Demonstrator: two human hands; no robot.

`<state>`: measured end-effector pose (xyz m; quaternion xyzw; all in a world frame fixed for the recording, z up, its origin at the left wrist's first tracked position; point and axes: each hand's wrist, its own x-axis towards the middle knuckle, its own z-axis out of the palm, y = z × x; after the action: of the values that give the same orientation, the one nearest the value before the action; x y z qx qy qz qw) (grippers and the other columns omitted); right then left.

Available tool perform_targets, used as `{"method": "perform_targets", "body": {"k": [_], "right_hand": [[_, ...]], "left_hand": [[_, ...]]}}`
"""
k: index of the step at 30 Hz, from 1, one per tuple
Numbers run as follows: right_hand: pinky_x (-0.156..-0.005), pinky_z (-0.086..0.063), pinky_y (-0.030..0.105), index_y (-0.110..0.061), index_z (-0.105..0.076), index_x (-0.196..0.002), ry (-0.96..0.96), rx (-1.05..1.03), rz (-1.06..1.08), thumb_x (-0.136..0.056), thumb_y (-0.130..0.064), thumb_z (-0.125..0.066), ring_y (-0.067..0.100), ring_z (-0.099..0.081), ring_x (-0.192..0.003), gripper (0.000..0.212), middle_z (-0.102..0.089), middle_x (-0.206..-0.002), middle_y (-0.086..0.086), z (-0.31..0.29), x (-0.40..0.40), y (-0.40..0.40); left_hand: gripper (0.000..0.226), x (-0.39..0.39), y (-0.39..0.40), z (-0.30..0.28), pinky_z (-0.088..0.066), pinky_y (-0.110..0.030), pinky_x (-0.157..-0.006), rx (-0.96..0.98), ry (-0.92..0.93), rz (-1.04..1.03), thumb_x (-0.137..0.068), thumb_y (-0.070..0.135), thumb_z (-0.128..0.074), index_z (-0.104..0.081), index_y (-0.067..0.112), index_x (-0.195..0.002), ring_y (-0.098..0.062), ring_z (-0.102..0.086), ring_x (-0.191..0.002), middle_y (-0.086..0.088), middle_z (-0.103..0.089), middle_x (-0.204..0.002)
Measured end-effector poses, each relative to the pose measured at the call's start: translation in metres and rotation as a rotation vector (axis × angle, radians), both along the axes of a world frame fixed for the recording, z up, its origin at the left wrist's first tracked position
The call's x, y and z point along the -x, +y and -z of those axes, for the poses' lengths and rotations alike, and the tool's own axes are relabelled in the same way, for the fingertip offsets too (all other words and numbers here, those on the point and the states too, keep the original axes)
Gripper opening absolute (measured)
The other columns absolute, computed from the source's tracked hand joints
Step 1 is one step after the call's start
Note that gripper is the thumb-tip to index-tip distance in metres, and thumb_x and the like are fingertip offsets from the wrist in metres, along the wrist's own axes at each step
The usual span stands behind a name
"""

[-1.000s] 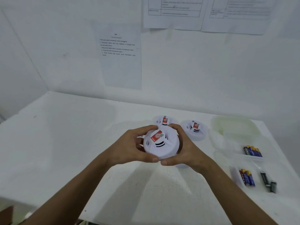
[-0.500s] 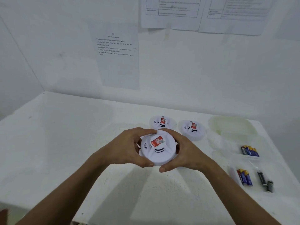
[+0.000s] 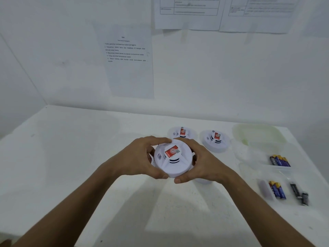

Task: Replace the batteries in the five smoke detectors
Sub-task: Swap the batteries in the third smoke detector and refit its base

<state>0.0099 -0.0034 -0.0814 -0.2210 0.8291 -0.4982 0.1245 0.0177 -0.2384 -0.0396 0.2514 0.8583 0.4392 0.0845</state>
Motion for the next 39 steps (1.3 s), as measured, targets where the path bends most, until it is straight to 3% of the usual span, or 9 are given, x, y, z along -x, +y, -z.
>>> {"method": "perform_targets", "body": {"k": [3, 7, 13, 17, 22, 25, 28, 33, 39], "right_hand": [[-0.091, -0.046, 0.009, -0.042, -0.04, -0.137, 0.009, -0.006, 0.011, -0.056, -0.021, -0.095, -0.007, -0.048, -0.121, 0.1, -0.052, -0.127, -0.034, -0.003, 0.005, -0.004], [-0.091, -0.047, 0.013, -0.033, -0.043, -0.139, 0.045, 0.006, 0.009, -0.057, -0.017, -0.095, -0.002, -0.05, -0.12, 0.099, -0.052, -0.129, -0.023, -0.011, 0.015, -0.009], [-0.1, -0.051, 0.035, -0.042, -0.046, -0.136, 0.089, -0.011, 0.041, -0.047, -0.036, -0.097, 0.006, -0.051, -0.123, 0.103, -0.051, -0.132, -0.009, -0.031, 0.044, -0.018], [-0.1, -0.051, 0.034, -0.039, -0.046, -0.137, 0.104, -0.021, 0.035, -0.049, -0.032, -0.097, 0.007, -0.051, -0.122, 0.102, -0.051, -0.131, -0.01, -0.04, 0.062, -0.023], [-0.1, -0.05, 0.032, -0.036, -0.046, -0.138, 0.097, -0.017, 0.027, -0.052, -0.024, -0.098, 0.004, -0.05, -0.121, 0.102, -0.049, -0.13, -0.01, -0.038, 0.077, -0.028], [-0.096, -0.05, 0.026, -0.034, -0.046, -0.138, 0.099, -0.004, 0.046, -0.054, -0.018, -0.097, -0.003, -0.051, -0.113, 0.1, -0.049, -0.127, -0.011, -0.036, 0.084, -0.029], [-0.095, -0.052, 0.028, -0.034, -0.046, -0.137, 0.096, 0.009, 0.057, -0.054, -0.019, -0.097, 0.0, -0.052, -0.115, 0.099, -0.05, -0.13, -0.014, -0.032, 0.091, -0.03], [-0.092, -0.053, 0.029, -0.032, -0.046, -0.136, 0.1, -0.01, 0.078, -0.055, -0.021, -0.096, 0.002, -0.054, -0.11, 0.097, -0.054, -0.131, -0.017, -0.025, 0.102, -0.031], [-0.095, -0.052, 0.029, -0.029, -0.047, -0.137, 0.075, -0.011, 0.066, -0.055, -0.019, -0.096, 0.005, -0.055, -0.113, 0.096, -0.056, -0.131, -0.013, -0.017, 0.106, -0.034]], "left_hand": [[0.081, 0.007, -0.004, -0.002, -0.047, -0.01, -0.066, 0.019, 0.007, 0.009, -0.053, 0.025, -0.094, -0.053, 0.045, -0.12, 0.002, -0.061, -0.091, 0.022, -0.062, -0.114], [0.081, 0.019, -0.008, -0.009, -0.047, -0.011, -0.064, 0.025, 0.03, 0.009, -0.052, 0.031, -0.092, -0.053, 0.047, -0.121, 0.003, -0.062, -0.087, 0.024, -0.063, -0.112], [0.079, 0.042, -0.016, -0.027, -0.049, -0.014, -0.062, 0.047, 0.09, 0.005, -0.055, 0.02, -0.093, -0.057, 0.038, -0.123, -0.003, -0.064, -0.078, 0.025, -0.067, -0.101], [0.081, 0.059, -0.022, -0.033, -0.052, -0.019, -0.064, 0.088, 0.126, 0.011, -0.056, 0.027, -0.093, -0.055, 0.035, -0.127, -0.009, -0.066, -0.078, 0.021, -0.066, -0.107], [0.081, 0.074, -0.026, -0.028, -0.05, -0.016, -0.063, 0.074, 0.125, -0.015, -0.056, 0.025, -0.093, -0.053, 0.037, -0.126, -0.005, -0.064, -0.076, 0.021, -0.065, -0.108], [0.093, 0.083, -0.028, -0.02, -0.05, -0.015, -0.064, 0.046, 0.094, -0.053, -0.056, 0.027, -0.093, -0.047, 0.031, -0.136, -0.002, -0.064, -0.083, 0.019, -0.06, -0.118], [0.106, 0.089, -0.03, -0.014, -0.05, -0.016, -0.065, 0.007, 0.032, -0.111, -0.053, 0.028, -0.095, -0.038, 0.026, -0.144, 0.0, -0.064, -0.083, 0.015, -0.057, -0.125], [0.087, 0.095, -0.03, -0.007, -0.052, -0.015, -0.067, 0.018, 0.054, -0.132, -0.055, 0.032, -0.093, -0.053, 0.029, -0.132, -0.004, -0.066, -0.088, 0.023, -0.061, -0.114], [0.082, 0.096, -0.031, -0.001, -0.047, -0.009, -0.065, 0.013, 0.057, -0.152, -0.056, 0.03, -0.093, -0.055, 0.032, -0.129, -0.007, -0.065, -0.089, 0.028, -0.059, -0.109]]}}
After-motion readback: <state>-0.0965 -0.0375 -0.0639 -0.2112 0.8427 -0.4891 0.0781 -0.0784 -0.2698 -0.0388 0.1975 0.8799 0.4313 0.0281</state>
